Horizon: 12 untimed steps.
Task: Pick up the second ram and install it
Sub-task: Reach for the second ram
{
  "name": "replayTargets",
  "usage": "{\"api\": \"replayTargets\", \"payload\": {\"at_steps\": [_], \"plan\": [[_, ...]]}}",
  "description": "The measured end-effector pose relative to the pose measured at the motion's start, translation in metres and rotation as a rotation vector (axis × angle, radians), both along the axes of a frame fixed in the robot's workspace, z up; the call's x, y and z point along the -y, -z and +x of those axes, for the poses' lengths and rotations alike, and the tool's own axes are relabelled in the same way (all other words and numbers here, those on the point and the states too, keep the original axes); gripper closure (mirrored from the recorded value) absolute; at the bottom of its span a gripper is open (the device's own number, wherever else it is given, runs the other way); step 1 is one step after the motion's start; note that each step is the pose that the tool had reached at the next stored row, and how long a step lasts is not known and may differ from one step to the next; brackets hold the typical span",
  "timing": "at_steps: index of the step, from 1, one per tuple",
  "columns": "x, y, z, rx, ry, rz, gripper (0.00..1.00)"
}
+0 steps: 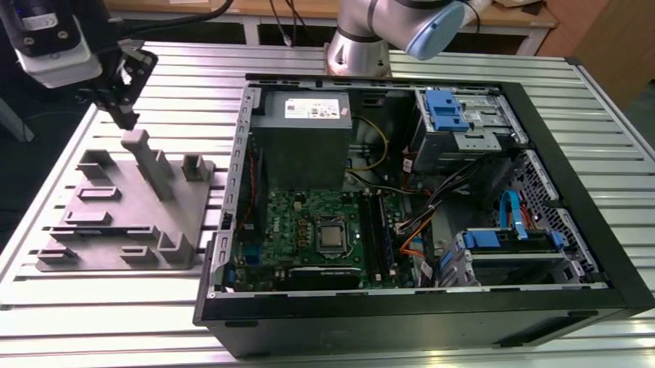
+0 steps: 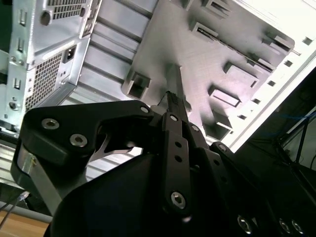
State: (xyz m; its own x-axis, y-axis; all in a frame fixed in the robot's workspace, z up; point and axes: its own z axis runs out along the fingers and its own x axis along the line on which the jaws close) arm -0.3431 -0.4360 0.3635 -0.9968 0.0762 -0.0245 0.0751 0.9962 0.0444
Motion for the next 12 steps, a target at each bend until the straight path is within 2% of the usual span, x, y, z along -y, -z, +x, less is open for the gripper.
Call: {"api": "replayTargets", "payload": {"at_steps": [12], "plan": [[0.0088,0.0133,-0.028,0.0000,0.000,0.0000,0.93]]}}
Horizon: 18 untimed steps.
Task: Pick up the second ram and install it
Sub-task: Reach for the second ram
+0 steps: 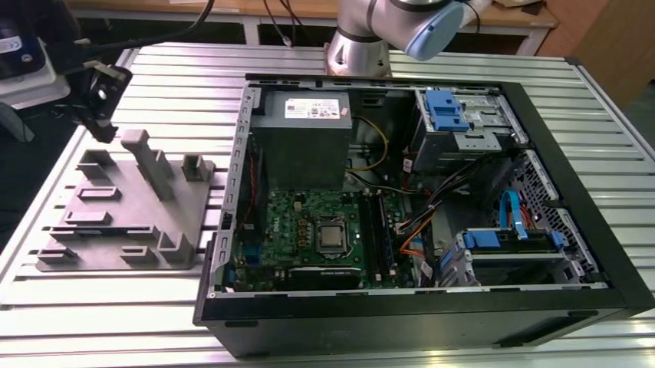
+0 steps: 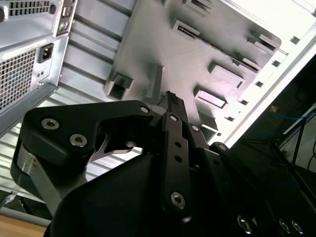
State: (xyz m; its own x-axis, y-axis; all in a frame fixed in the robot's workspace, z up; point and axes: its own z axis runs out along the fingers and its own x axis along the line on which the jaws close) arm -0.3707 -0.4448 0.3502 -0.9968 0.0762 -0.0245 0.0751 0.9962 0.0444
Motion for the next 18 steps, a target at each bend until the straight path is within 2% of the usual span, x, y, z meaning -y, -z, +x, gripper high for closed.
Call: {"api": "replayTargets", "payload": {"at_steps": [10,18], "plan": [[0.0061,0.0126,-0.022,0.0001,0.000,0.0000,0.93],[0.0125,0.0249,-0.030,-0.0016,0.000,-0.0001,0.93]]}}
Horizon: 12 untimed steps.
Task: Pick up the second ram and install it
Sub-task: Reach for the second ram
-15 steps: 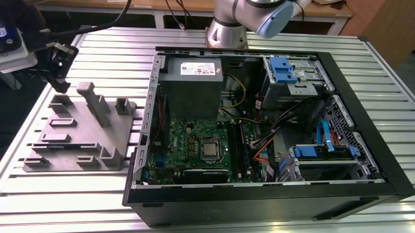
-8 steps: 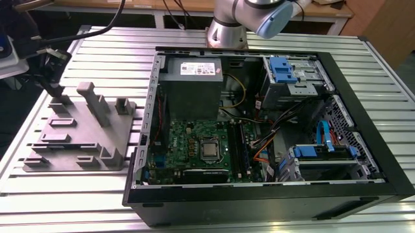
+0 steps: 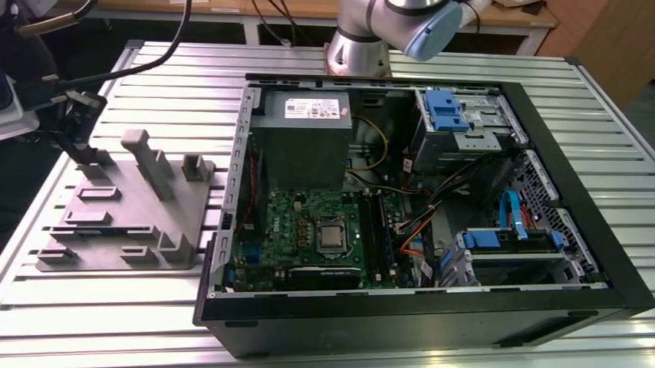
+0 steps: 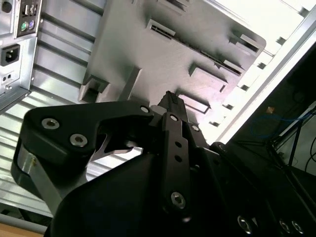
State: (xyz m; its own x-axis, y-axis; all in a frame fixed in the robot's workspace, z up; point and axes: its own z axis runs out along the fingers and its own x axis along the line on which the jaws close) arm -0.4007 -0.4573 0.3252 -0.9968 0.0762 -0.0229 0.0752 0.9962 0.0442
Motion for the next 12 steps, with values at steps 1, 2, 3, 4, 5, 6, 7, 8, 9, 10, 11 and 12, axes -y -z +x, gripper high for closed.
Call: {"api": "replayTargets", "payload": {"at_steps": [1,2,3,4,5,6,7,8,9,10,11,12], "plan": [[0.0007,0.0014,-0.001,-0.0002,0.000,0.0000,0.93],[0.0015,0.0028,-0.003,-0.0003,0.000,0.0001,0.93],[0.0024,0.0042,-0.004,-0.0006,0.000,0.0000,0.93],[0.0034,0.0055,-0.005,-0.0008,0.000,0.0000,0.93],[0.0043,0.0069,-0.007,-0.0010,0.000,0.0000,0.93],[0.0051,0.0082,-0.008,-0.0013,0.000,0.0000,0.93],[0.0060,0.0097,-0.009,-0.0017,0.000,0.0000,0.93],[0.0072,0.0113,-0.009,-0.0023,0.000,0.0000,0.93],[0.0086,0.0130,-0.010,-0.0029,0.000,0.0001,0.93],[0.0099,0.0146,-0.011,-0.0036,0.000,0.0000,0.93],[0.0110,0.0162,-0.011,-0.0043,0.000,0.0000,0.93],[0.0120,0.0178,-0.012,-0.0049,0.000,0.0000,0.93]]}}
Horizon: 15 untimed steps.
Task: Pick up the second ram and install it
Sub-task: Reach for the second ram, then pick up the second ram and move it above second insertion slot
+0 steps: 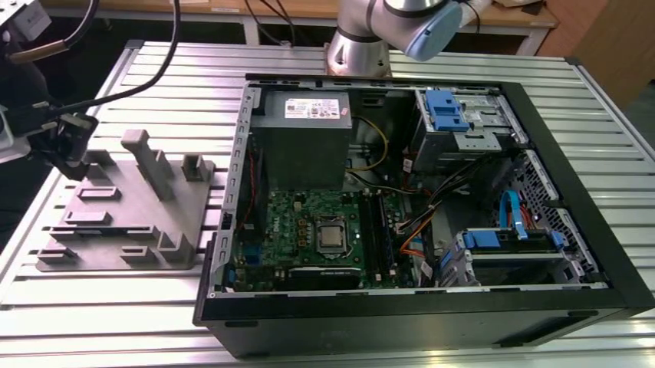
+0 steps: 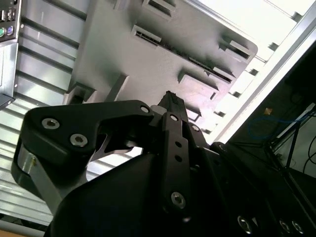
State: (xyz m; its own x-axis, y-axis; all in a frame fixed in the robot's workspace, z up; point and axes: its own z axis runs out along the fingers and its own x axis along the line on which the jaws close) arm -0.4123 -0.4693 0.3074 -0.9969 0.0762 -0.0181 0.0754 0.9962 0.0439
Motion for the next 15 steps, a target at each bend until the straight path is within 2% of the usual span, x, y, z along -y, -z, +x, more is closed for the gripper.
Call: {"api": "replayTargets", "payload": {"at_steps": [8,15], "plan": [[0.0054,0.0104,-0.0041,-0.0039,0.000,0.0000,0.93],[0.0055,0.0106,-0.0041,-0.0040,0.000,0.0009,0.93]]}}
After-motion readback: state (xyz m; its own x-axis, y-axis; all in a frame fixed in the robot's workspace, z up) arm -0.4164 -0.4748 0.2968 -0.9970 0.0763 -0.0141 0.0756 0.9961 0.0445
